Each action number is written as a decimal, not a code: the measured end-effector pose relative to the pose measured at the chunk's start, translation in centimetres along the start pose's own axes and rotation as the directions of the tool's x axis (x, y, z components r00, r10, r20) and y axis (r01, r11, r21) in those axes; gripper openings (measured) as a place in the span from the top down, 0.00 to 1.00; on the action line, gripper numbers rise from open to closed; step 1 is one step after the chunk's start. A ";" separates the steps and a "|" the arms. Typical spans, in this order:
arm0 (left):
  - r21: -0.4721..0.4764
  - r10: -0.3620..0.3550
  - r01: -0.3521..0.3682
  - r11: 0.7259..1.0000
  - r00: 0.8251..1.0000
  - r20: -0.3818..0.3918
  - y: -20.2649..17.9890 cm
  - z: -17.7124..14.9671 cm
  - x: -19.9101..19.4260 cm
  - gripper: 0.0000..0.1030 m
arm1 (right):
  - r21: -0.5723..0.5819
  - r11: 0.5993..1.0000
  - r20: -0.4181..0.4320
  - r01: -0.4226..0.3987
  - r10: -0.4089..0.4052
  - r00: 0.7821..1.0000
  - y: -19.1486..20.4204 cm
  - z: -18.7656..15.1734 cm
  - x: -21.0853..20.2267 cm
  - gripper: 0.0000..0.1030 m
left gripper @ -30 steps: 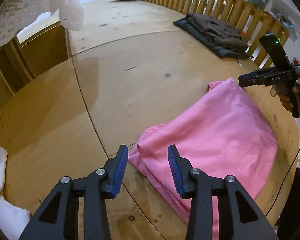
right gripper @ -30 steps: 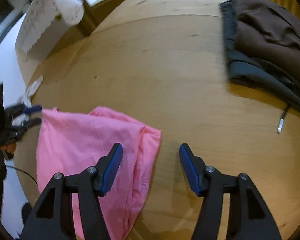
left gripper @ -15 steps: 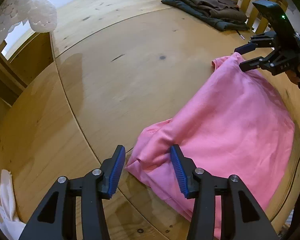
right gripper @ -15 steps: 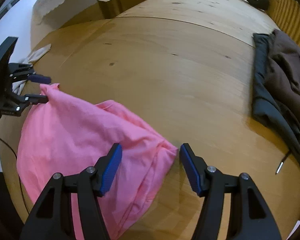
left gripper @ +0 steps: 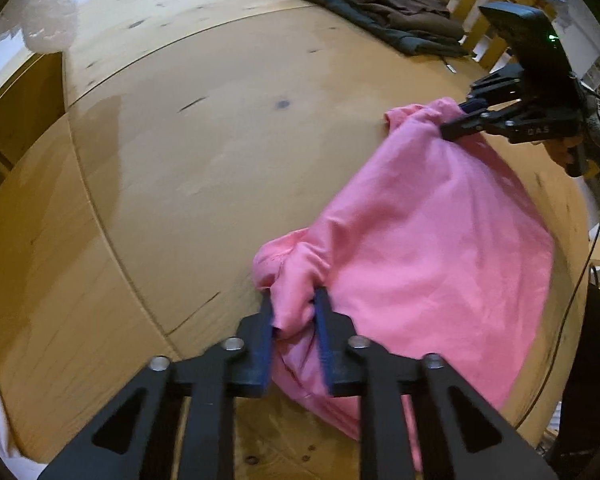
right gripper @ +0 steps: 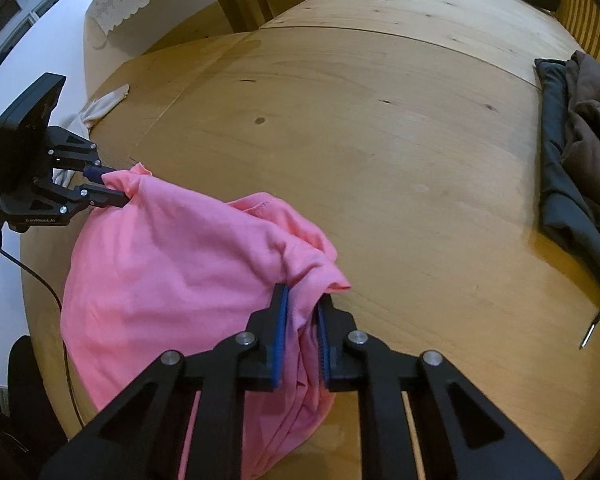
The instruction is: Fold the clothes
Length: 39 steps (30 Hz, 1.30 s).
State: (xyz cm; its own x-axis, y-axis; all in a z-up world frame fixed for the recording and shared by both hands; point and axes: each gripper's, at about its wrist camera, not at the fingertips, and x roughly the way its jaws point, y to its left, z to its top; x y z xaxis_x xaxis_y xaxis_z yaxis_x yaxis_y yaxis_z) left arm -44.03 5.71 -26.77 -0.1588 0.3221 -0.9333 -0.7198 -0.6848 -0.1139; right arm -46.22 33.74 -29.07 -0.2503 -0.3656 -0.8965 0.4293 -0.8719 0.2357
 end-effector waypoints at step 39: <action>-0.026 0.034 -0.029 0.999 0.983 0.181 -14.0 -14.2 -11.1 0.83 | 0.222 0.975 0.125 0.023 -0.052 0.991 11.9 -17.6 -12.9 0.64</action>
State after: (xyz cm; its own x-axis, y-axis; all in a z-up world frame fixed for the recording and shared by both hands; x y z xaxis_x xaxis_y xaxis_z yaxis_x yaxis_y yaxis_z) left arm -22.56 2.42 -19.65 -0.3025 0.4117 -0.8596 -0.6969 -0.7108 -0.0952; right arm -22.66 33.85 -21.28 -0.3789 -0.3577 -0.8535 0.2200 -0.9307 0.2924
